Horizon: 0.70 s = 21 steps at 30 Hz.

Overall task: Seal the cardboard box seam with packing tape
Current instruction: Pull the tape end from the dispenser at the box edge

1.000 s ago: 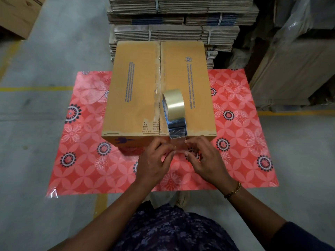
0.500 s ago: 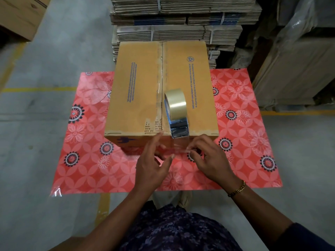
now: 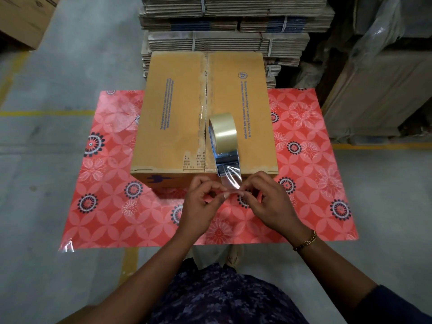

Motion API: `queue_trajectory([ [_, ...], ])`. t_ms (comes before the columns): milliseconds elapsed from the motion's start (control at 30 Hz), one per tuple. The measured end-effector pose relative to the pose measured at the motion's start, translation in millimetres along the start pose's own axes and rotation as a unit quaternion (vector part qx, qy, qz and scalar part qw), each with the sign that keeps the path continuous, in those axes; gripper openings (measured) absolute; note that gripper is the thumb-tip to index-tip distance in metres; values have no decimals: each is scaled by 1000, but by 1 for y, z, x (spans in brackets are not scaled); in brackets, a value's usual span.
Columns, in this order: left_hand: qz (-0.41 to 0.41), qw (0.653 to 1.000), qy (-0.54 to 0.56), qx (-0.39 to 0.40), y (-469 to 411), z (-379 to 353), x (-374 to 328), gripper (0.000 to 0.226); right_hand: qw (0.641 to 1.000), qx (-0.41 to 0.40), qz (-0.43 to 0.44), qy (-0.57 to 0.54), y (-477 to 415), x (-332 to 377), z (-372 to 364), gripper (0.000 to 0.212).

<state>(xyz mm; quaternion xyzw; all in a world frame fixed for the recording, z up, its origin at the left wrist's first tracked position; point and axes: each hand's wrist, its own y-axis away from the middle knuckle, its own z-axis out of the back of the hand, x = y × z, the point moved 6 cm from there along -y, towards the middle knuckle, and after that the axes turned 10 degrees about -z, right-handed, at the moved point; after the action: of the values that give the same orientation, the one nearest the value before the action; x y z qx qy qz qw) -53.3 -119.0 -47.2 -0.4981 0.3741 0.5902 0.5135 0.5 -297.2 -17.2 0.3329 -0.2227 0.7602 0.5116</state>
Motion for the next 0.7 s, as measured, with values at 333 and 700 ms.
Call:
queue_trajectory([
  [333,132,982,131,-7,1,2,2,6,984,61,-96,-140,-12,-10,2,7],
  [700,209,967,145,-28,-4,-3,-2,14,932,83,-257,-241,-13,-14,-2,4],
])
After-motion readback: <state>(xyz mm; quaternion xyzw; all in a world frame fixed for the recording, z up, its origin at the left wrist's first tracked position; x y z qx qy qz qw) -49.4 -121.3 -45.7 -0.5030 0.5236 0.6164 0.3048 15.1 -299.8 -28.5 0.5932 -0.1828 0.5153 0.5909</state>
